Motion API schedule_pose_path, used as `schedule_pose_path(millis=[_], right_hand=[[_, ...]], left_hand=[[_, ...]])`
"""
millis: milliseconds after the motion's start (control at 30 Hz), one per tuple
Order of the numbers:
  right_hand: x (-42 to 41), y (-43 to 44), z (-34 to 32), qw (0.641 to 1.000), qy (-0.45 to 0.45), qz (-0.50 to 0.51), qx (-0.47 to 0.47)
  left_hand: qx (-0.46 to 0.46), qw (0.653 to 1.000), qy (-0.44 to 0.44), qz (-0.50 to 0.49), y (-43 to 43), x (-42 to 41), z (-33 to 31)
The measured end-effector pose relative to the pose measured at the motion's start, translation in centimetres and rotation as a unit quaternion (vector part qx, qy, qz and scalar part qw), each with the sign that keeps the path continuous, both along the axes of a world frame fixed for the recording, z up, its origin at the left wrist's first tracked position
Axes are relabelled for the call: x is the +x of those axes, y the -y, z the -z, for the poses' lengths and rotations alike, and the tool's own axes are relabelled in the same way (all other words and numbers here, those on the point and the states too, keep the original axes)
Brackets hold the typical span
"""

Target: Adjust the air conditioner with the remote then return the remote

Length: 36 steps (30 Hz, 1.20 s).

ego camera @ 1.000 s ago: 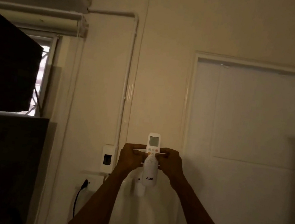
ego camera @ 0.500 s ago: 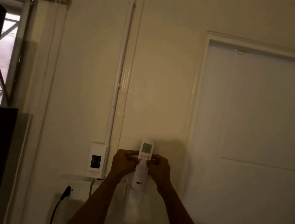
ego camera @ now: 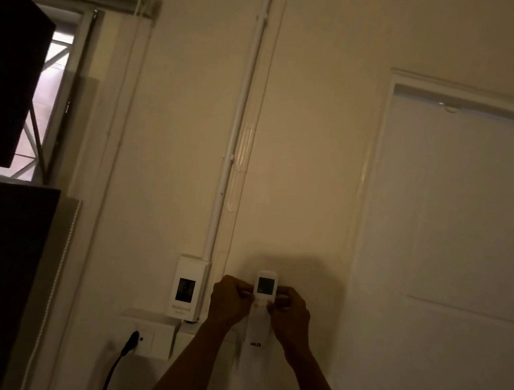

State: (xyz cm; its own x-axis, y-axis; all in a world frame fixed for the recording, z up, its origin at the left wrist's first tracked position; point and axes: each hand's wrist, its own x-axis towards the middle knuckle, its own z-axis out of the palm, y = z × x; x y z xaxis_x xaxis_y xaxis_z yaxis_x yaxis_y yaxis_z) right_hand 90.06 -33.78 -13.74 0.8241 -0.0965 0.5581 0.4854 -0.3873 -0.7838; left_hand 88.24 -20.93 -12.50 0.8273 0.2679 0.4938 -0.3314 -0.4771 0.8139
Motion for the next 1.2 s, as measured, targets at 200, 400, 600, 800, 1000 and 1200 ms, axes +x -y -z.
schedule_pose_path(millis=[200, 400, 600, 800, 1000, 1200], right_hand=[[-0.5, 0.3, 0.6, 0.999, 0.033, 0.023, -0.017], [-0.4, 0.7, 1.8, 0.996, 0.069, 0.000, -0.063], [0.1, 0.8, 2.1, 0.994, 0.053, -0.024, -0.092], [0.0, 1.0, 2.2, 0.993, 0.027, -0.048, -0.107], [0.2, 2.0, 2.2, 0.985, 0.052, -0.047, -0.156], [0.4, 2.4, 1.4, 0.981, 0.021, 0.001, -0.194]], left_hand=[[0.004, 1.000, 0.015, 0.015, 0.2, -0.5, 0.7], [0.041, 0.998, 0.010, 0.045, 0.5, -0.9, 1.3], [0.091, 0.992, -0.048, 0.073, 0.0, -1.2, 2.6], [0.117, 0.987, -0.069, 0.091, 0.1, -1.5, 3.0], [0.138, 0.987, -0.046, 0.072, 0.1, -1.6, 2.2], [0.131, 0.990, -0.036, 0.035, -0.3, -2.7, 0.7]])
